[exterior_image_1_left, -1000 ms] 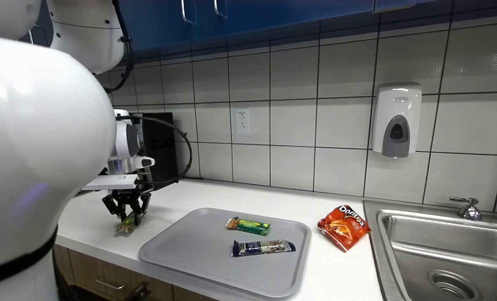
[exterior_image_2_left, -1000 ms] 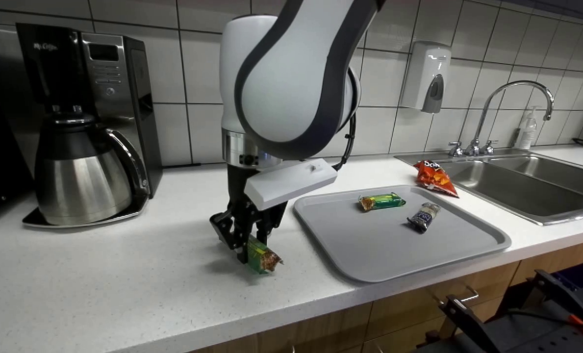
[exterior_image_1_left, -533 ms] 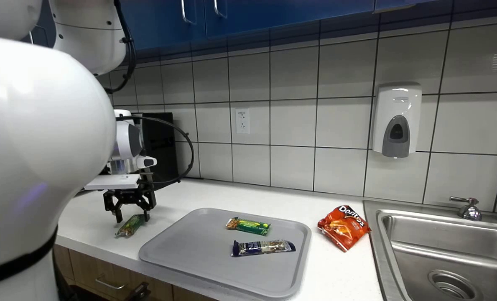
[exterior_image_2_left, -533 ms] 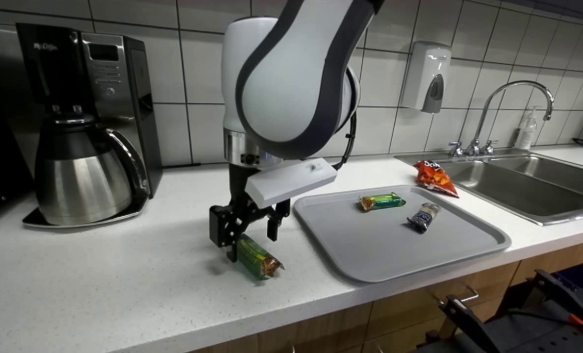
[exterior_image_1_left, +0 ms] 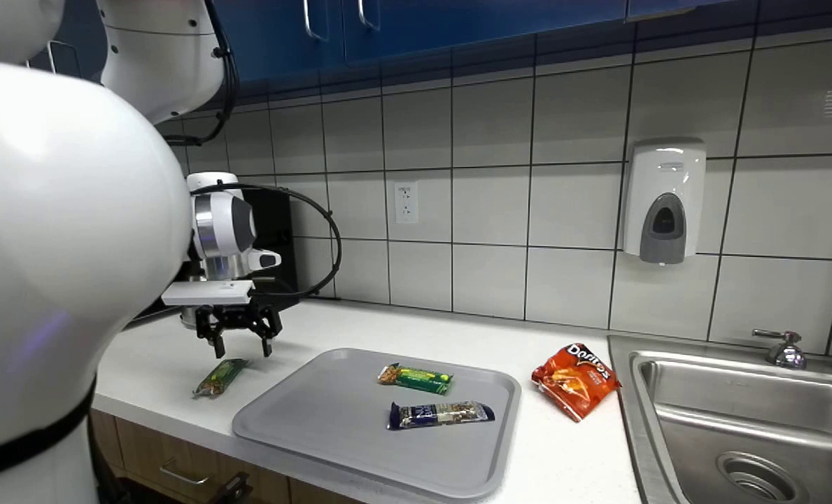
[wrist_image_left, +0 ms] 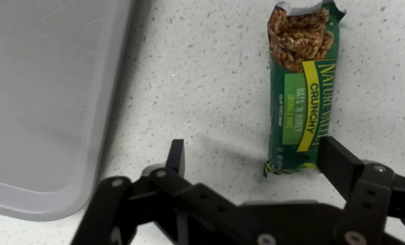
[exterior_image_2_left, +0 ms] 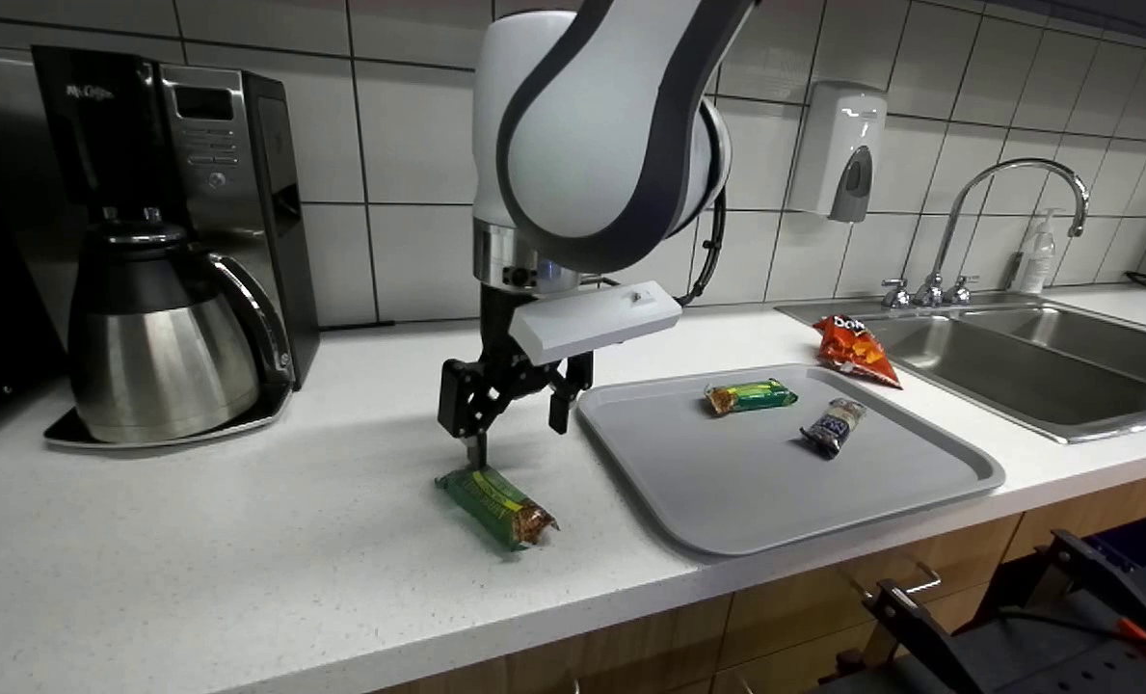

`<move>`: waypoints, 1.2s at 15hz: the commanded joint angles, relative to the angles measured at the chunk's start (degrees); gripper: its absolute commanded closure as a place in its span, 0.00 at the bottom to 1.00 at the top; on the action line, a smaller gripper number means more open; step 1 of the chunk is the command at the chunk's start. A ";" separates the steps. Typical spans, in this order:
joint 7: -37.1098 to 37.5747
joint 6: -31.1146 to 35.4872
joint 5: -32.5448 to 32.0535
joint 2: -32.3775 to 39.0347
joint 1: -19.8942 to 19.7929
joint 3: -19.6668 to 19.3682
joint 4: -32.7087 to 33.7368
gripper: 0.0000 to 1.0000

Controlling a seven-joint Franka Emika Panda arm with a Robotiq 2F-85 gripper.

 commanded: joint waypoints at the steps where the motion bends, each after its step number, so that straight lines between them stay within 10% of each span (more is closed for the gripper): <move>1: -2.31 -0.59 1.75 -5.27 -2.52 0.18 -3.75 0.00; 18: -6.56 -3.88 6.63 -19.97 -14.82 -1.83 -13.86 0.00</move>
